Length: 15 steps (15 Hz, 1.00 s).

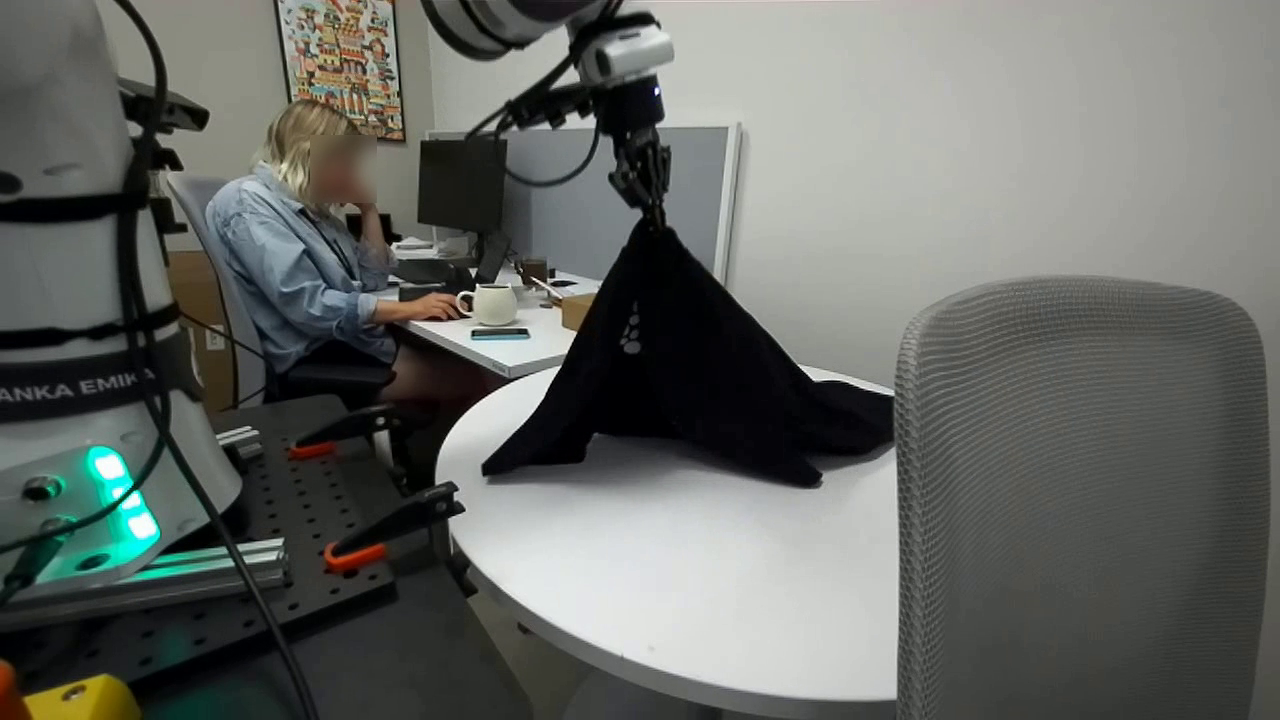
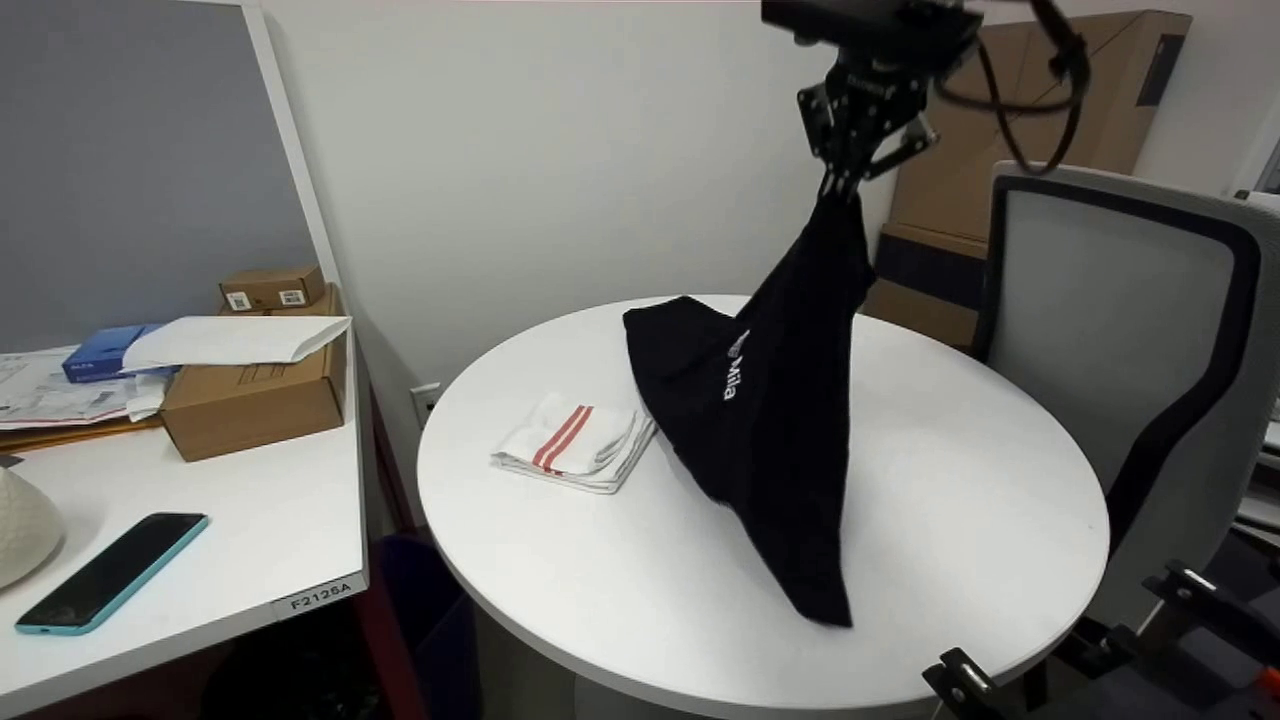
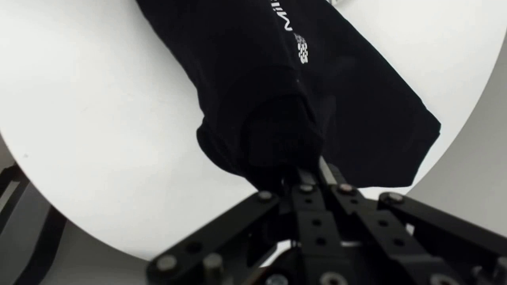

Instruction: Hang the black t-shirt on the backrest of the grey chair

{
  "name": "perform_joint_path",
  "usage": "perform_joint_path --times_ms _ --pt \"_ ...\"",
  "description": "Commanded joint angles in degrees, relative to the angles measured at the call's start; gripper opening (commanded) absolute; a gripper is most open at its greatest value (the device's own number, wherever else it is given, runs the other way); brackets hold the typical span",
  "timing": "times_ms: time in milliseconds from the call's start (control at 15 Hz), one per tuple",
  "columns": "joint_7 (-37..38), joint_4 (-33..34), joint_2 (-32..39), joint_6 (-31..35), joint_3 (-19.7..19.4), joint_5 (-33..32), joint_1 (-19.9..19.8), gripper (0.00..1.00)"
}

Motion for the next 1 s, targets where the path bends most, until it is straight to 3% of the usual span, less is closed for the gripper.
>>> perform_joint_path --times_ms 0,200,467,933 --pt "-7.8 8.8 -5.1 -15.5 1.2 2.4 -2.3 0.01" --pt "-14.0 19.5 -6.1 -28.1 1.0 1.4 -4.4 0.01" --pt "-18.1 34.8 -2.9 -39.8 0.8 -2.2 -8.2 0.01" --pt "-18.6 55.4 6.8 -47.2 -2.9 -11.1 -14.0 0.01"
